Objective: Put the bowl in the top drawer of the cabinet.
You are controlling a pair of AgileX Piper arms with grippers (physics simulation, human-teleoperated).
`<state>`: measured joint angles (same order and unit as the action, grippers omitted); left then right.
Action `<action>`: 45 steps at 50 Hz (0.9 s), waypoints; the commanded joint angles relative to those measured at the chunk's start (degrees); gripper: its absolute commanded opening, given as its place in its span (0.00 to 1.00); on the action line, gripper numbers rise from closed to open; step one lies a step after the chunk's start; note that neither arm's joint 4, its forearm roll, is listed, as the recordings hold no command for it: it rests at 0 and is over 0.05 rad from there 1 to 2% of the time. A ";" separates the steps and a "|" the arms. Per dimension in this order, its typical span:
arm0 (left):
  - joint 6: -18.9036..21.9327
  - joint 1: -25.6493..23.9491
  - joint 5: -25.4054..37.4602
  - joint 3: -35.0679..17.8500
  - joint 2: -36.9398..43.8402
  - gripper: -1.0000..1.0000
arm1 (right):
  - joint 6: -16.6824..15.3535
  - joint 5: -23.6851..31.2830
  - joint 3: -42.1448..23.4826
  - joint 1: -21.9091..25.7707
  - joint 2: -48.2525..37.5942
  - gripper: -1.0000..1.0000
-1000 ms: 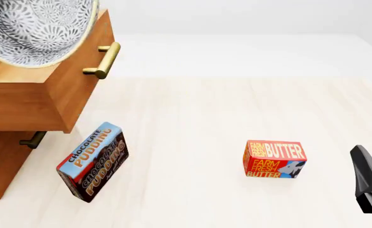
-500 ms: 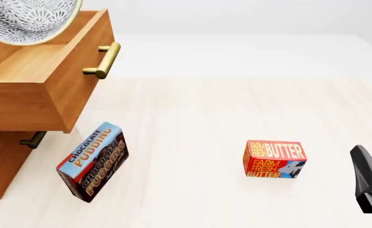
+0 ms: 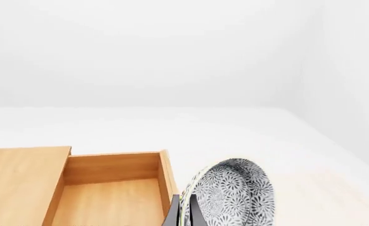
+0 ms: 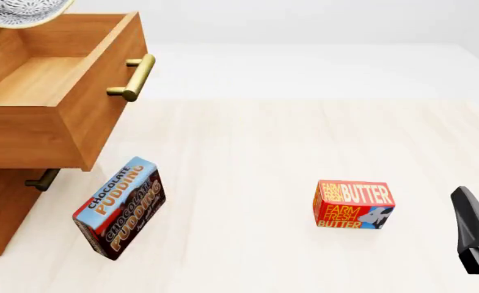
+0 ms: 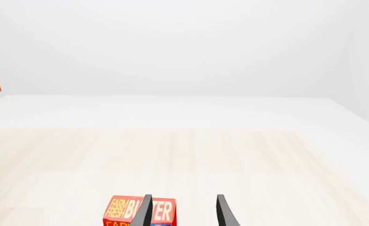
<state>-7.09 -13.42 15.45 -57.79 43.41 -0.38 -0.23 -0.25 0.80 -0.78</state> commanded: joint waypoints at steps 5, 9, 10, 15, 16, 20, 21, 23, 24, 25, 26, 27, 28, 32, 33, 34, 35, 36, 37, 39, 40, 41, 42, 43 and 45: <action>2.50 3.89 -1.84 1.07 1.74 0.00 | -0.04 0.00 0.00 0.02 -0.01 1.00; 2.51 5.15 -2.72 1.55 3.05 0.00 | -0.02 -0.01 0.00 0.02 -0.02 1.00; 2.25 5.44 -2.64 1.53 3.33 0.00 | 0.01 -0.01 0.00 0.01 -0.03 1.00; 1.40 6.49 -2.95 1.91 4.78 0.00 | 0.00 -0.01 0.00 0.02 -0.03 1.00; 1.40 6.49 -2.96 1.91 4.78 0.00 | 0.00 -0.01 0.00 0.02 -0.03 1.00; 0.39 8.37 -3.16 2.06 5.21 0.00 | -0.01 -0.01 0.00 0.02 -0.02 1.00; 0.20 8.78 -3.23 2.02 5.57 0.00 | -0.01 -0.01 0.00 0.02 -0.02 1.00; -0.11 9.61 -3.38 2.14 5.88 0.00 | -0.02 -0.01 0.00 0.02 -0.02 1.00; -0.17 10.03 -3.48 2.25 6.05 0.00 | -0.01 -0.01 0.00 0.02 -0.02 1.00; -0.32 10.27 -3.60 2.38 6.20 0.00 | -0.01 -0.01 0.00 0.02 -0.02 1.00; -0.32 10.27 -3.60 2.38 6.20 0.00 | -0.01 -0.01 0.00 0.02 -0.02 1.00; -0.45 10.84 -3.58 2.50 6.30 0.00 | -0.01 -0.01 0.00 0.02 -0.02 1.00; -1.10 11.79 -3.56 2.77 6.83 0.00 | -0.02 -0.01 0.00 0.03 -0.02 1.00; -1.53 12.79 -3.93 3.10 7.26 0.00 | -0.02 -0.01 0.00 0.03 -0.03 1.00; -1.55 13.58 -4.25 3.15 7.46 0.00 | -0.01 -0.01 0.00 0.03 -0.03 1.00; -1.55 13.58 -4.25 3.15 7.46 0.00 | -0.01 -0.01 0.00 0.03 -0.03 1.00; -1.97 14.48 -4.04 3.16 7.54 0.00 | -0.03 -0.01 0.00 0.03 -0.02 1.00; -2.12 14.34 -4.28 3.04 7.87 0.00 | -0.02 -0.01 0.00 0.03 -0.03 1.00; -2.27 14.71 -4.29 3.11 7.93 0.00 | 0.00 -0.01 0.00 0.03 -0.03 1.00; -2.57 15.19 -4.50 3.24 8.22 0.00 | -0.05 -0.01 0.00 0.04 -0.02 1.00; -2.69 15.67 -4.46 3.33 8.27 0.00 | 0.02 -0.01 0.00 0.03 -0.03 1.00; -3.02 15.74 -4.49 3.31 8.48 0.00 | -0.01 -0.01 0.00 0.03 -0.03 1.00; -3.22 16.33 -4.38 3.35 8.43 0.00 | -0.07 -0.01 0.00 0.05 -0.02 1.00; -3.31 16.26 -4.40 3.27 8.63 0.00 | -0.03 -0.01 0.00 0.04 -0.02 1.00; -3.57 16.40 -4.28 3.22 8.94 0.00 | 0.02 -0.02 0.00 0.03 -0.04 1.00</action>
<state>-9.47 0.52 11.49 -54.49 51.16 -0.40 -0.24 -0.25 0.83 -0.81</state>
